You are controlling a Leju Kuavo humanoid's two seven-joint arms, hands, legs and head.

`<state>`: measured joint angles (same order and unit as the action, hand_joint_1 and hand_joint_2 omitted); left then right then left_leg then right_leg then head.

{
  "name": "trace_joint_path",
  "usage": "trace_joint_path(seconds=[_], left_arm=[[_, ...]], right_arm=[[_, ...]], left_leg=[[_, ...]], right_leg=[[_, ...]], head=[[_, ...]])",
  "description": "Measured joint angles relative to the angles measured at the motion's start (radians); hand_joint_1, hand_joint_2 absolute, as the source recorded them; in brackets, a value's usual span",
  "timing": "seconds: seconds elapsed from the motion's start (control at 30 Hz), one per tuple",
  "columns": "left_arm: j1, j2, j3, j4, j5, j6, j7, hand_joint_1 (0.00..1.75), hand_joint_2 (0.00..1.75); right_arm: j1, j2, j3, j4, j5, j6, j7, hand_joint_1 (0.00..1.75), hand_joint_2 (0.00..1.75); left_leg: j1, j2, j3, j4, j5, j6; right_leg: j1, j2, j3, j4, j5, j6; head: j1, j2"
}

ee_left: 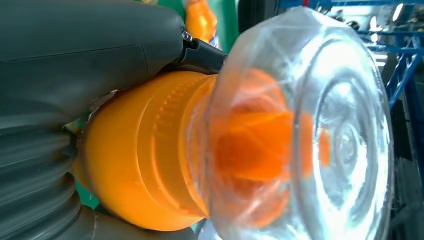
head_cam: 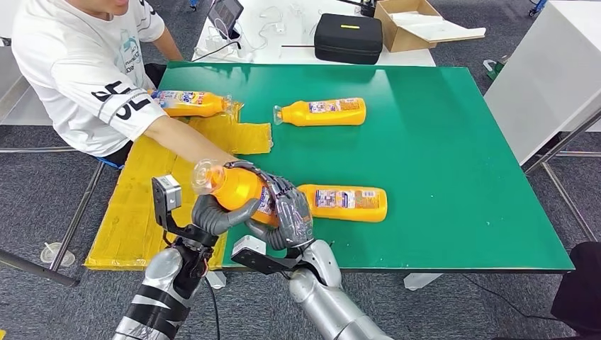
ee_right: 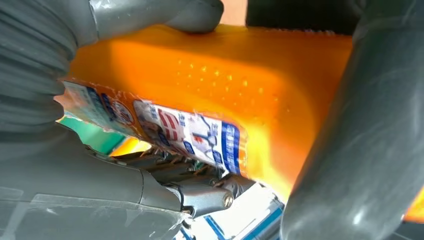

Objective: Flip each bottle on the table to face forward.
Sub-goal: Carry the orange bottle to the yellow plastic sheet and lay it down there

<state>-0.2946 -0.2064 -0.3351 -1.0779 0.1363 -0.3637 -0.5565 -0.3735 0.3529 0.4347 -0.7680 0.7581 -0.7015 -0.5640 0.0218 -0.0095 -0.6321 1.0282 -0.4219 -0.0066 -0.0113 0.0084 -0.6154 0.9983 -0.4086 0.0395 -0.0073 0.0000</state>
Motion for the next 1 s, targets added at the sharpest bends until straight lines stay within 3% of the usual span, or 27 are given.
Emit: trace_joint_path(seconds=[0.07, 0.27, 0.57, 0.83, 1.0], left_arm=[[-0.002, -0.002, -0.002, -0.005, -0.022, 0.021, -0.008, 1.75, 1.75], [-0.005, -0.010, -0.002, -0.021, -0.049, 0.076, -0.005, 1.75, 1.75], [-0.007, -0.014, 0.002, -0.034, -0.053, 0.113, -0.004, 1.75, 1.75], [-0.002, -0.016, 0.042, -0.069, -0.034, 0.174, 0.000, 1.75, 1.75], [-0.004, -0.016, 0.083, -0.101, -0.087, 0.299, -0.030, 1.75, 1.75]], right_arm=[[0.002, 0.000, 0.000, 0.000, -0.005, 0.000, 0.004, 0.00, 0.00], [0.002, 0.000, 0.011, -0.001, -0.107, 0.000, 0.006, 0.00, 0.00], [0.005, 0.000, 0.015, -0.007, -0.157, 0.002, -0.006, 0.00, 0.00], [0.036, -0.012, 0.015, -0.119, -0.236, 0.017, -0.013, 0.00, 0.00], [0.073, -0.022, 0.013, -0.215, -0.278, 0.011, -0.053, 0.00, 0.00]], left_leg=[[0.000, 0.000, 0.000, 0.000, 0.000, 0.000], [0.000, 0.000, 0.000, 0.000, 0.000, 0.000], [0.000, 0.000, 0.000, 0.000, 0.000, 0.000], [0.000, 0.000, 0.000, 0.000, 0.000, 0.000], [0.000, 0.000, 0.000, 0.000, 0.000, 0.000]], right_leg=[[0.000, 0.000, 0.000, 0.000, 0.000, 0.000], [0.000, 0.000, 0.000, 0.000, 0.000, 0.000], [0.000, 0.000, 0.000, 0.000, 0.000, 0.000], [0.000, 0.000, 0.000, 0.000, 0.000, 0.000], [0.000, 0.000, 0.000, 0.000, 0.000, 0.000]], head=[[0.000, 0.000], [0.000, 0.000], [0.000, 0.000], [0.000, 0.000], [0.000, 0.000]])
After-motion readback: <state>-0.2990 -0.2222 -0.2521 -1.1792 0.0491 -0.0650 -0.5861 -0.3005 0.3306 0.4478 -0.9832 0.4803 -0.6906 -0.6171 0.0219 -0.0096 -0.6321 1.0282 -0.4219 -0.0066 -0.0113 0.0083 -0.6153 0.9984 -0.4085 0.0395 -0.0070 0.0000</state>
